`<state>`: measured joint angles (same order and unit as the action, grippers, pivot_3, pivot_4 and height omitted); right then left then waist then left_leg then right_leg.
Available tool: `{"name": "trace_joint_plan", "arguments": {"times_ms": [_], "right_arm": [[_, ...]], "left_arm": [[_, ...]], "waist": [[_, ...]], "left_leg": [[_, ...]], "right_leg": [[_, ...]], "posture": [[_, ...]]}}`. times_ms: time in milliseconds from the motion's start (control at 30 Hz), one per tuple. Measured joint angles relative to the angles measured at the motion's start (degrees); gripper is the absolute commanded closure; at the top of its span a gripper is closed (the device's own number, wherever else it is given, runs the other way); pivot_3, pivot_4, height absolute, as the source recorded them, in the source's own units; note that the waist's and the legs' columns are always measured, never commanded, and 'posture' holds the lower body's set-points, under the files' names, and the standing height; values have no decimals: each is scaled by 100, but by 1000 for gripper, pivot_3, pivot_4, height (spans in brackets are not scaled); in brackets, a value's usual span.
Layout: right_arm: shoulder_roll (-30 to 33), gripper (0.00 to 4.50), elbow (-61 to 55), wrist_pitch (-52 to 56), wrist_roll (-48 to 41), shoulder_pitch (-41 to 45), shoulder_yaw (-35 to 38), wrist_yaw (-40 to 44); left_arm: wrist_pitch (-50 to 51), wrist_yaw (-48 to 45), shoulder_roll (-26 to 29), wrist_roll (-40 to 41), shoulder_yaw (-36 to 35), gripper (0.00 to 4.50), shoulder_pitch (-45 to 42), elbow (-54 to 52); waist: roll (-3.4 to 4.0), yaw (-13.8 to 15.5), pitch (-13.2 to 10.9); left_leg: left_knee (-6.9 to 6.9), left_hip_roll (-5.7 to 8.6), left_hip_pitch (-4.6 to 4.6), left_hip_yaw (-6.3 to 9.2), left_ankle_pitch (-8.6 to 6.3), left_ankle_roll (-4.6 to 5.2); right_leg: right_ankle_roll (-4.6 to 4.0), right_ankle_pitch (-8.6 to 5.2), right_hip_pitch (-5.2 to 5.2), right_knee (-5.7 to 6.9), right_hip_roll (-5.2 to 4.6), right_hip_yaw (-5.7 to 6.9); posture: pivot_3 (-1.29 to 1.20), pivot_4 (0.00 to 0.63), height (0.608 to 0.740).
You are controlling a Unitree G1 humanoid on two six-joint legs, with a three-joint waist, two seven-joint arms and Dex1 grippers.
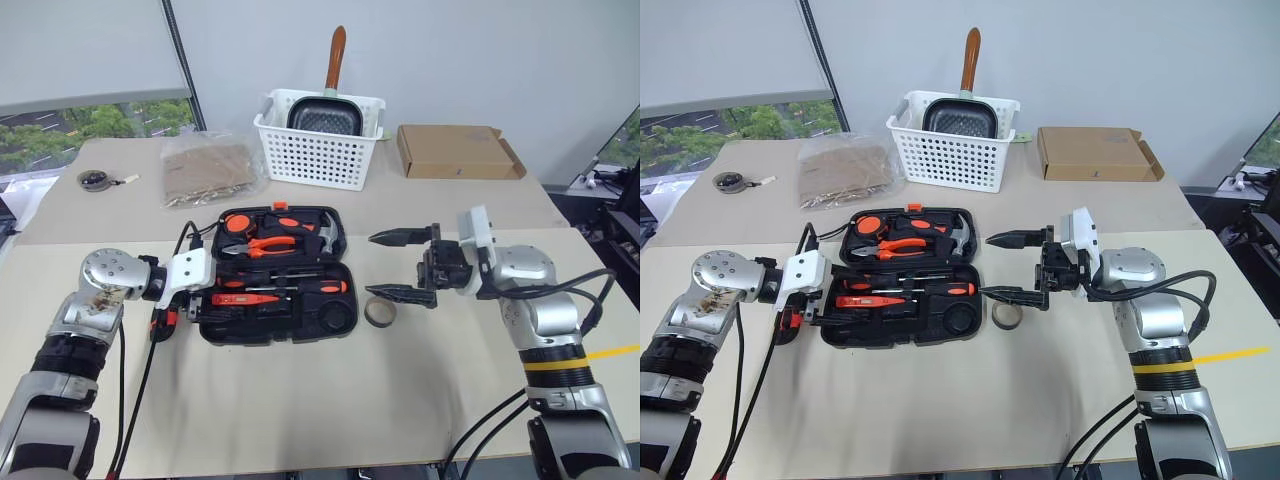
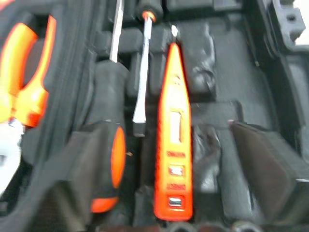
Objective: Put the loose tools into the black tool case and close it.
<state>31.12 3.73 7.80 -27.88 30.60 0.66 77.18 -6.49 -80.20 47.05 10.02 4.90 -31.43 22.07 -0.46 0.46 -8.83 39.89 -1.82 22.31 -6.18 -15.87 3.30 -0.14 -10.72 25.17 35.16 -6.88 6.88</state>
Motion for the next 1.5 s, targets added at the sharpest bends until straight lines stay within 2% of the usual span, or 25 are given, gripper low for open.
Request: {"name": "trace_joint_plan", "arguments": {"times_ms": [167,267,433,567,600,633,733,767,900,1200,1333,1500], "right_arm": [[-19,0,48,-25,1,0,-3,18],[-53,0,47,-28,1,0,-9,12],[-84,0,47,-30,3,-3,-27,14],[-85,0,47,-30,3,-1,-29,26],[-85,0,47,-30,3,-1,-28,26],[-84,0,47,-31,3,-1,-28,26],[-83,0,47,-31,4,-1,-27,22],[-79,0,48,-31,4,-1,-25,21],[-67,0,48,-35,9,2,-22,20],[-69,0,47,-40,20,2,-26,-17],[-80,0,46,-40,19,8,-34,-22],[-117,0,58,-42,16,34,-53,2]], "left_arm": [[1041,-38,205,834,-562,14,0,-851],[1484,143,218,1160,-871,702,42,-1257],[1473,264,-82,1193,-749,2562,645,-1460],[1086,470,-324,862,-559,3978,735,-1300],[992,554,-363,762,-527,4309,734,-1209],[851,651,-423,597,-441,4410,735,-1073],[612,777,-493,260,-197,4410,794,-750],[558,800,-493,159,-138,4410,804,-684],[256,924,-494,-65,-76,4410,731,-462],[306,1147,-511,-85,-102,4410,616,-178],[419,1126,-565,198,-274,4410,904,-481],[1462,1898,-581,889,-1156,4410,1346,-1428]], "waist": [[0,-4,0],[0,-4,0],[-2,-3,-1],[-3,25,-1],[-2,23,0],[-2,19,0],[-3,16,0],[-3,12,0],[-1,13,1],[-1,10,2],[-1,-1,1],[-2,-4,1]], "left_leg": [[1,0,1,0,4,-8],[1,0,-3,0,7,-12],[2,0,-6,-3,19,-32],[3,-1,-7,1,15,-26],[3,-1,-9,0,11,-18],[3,-2,-9,-1,7,-11],[3,-3,-8,-2,7,-11],[3,-4,-7,-3,7,-11],[3,-7,-12,-3,6,-10],[3,-17,-24,-3,11,-16],[2,-20,-17,-6,11,-17],[1,-21,-8,-4,11,-18]], "right_leg": [[2,-1,-1,-1,0,0],[3,-2,-4,0,0,-2],[3,-1,-5,4,4,-4],[-4,3,-6,4,7,-5],[-5,4,-6,4,7,-6],[-7,5,-6,4,7,-6],[-18,12,-5,4,9,-5],[-46,28,-4,4,9,-5],[-47,29,-5,3,10,-6],[-29,19,-9,9,21,-11],[-46,29,-3,6,23,-14],[-60,38,0,-3,23,-13]], "posture": [[0,150,700],[0,150,700],[0,150,700],[0,150,700],[0,150,700],[0,150,700],[0,150,700],[0,150,700],[0,150,700],[0,150,700],[0,150,700],[0,150,700]]}}
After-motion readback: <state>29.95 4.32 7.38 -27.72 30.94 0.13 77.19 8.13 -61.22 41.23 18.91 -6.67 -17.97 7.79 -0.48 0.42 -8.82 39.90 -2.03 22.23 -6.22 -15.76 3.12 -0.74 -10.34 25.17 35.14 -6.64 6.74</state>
